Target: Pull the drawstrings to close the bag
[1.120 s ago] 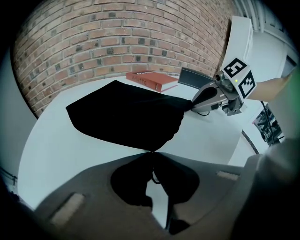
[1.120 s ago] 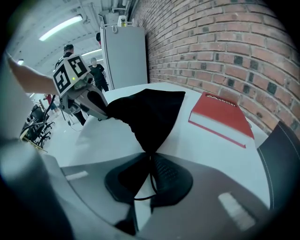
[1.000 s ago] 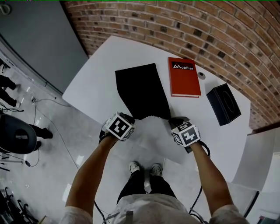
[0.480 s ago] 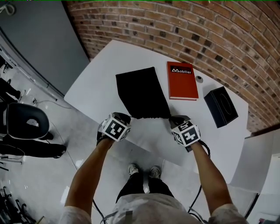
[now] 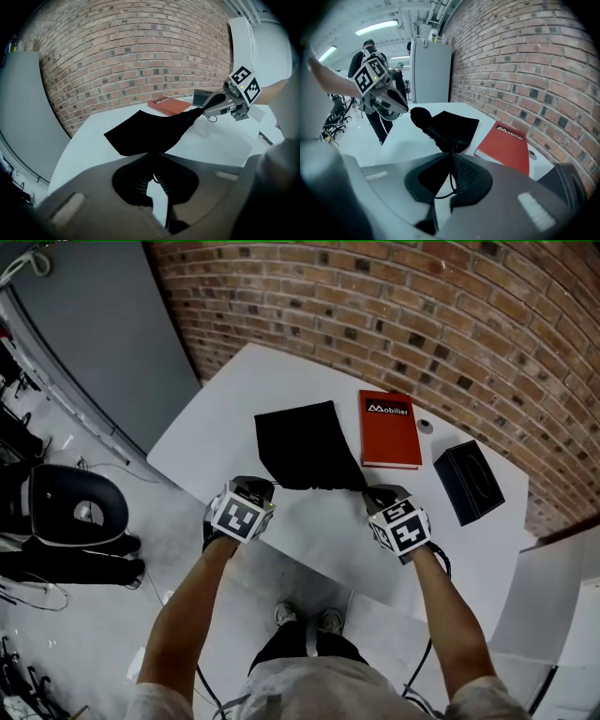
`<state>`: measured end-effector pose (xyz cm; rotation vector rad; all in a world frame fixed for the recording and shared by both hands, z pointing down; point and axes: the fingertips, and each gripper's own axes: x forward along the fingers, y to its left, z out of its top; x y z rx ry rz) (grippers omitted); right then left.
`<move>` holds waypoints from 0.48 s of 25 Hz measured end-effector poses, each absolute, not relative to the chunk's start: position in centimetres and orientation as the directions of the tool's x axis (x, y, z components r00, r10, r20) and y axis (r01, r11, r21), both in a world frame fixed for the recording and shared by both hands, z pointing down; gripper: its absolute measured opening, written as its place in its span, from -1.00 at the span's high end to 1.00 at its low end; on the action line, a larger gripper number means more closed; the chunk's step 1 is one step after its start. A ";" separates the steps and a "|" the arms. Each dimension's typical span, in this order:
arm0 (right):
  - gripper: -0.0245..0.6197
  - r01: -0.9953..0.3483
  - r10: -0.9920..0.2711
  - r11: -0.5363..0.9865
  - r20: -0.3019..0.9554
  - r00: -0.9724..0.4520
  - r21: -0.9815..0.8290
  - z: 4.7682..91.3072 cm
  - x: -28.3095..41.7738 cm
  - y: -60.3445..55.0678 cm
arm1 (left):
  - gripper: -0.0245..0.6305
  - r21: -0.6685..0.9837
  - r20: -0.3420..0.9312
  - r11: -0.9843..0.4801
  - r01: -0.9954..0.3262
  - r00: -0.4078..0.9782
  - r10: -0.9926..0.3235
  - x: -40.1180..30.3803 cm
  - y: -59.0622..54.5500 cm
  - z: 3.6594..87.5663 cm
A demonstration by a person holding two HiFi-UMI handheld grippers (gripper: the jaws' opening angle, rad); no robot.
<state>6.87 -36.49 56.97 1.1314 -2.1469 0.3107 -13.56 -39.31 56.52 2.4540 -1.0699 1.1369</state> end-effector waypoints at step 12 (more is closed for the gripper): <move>0.89 -0.769 -0.716 0.608 0.554 -0.424 0.198 50.1 5.5 -38.9 | 0.91 -0.100 0.640 -0.627 -0.773 0.433 -0.635 -15.4 -41.2 49.9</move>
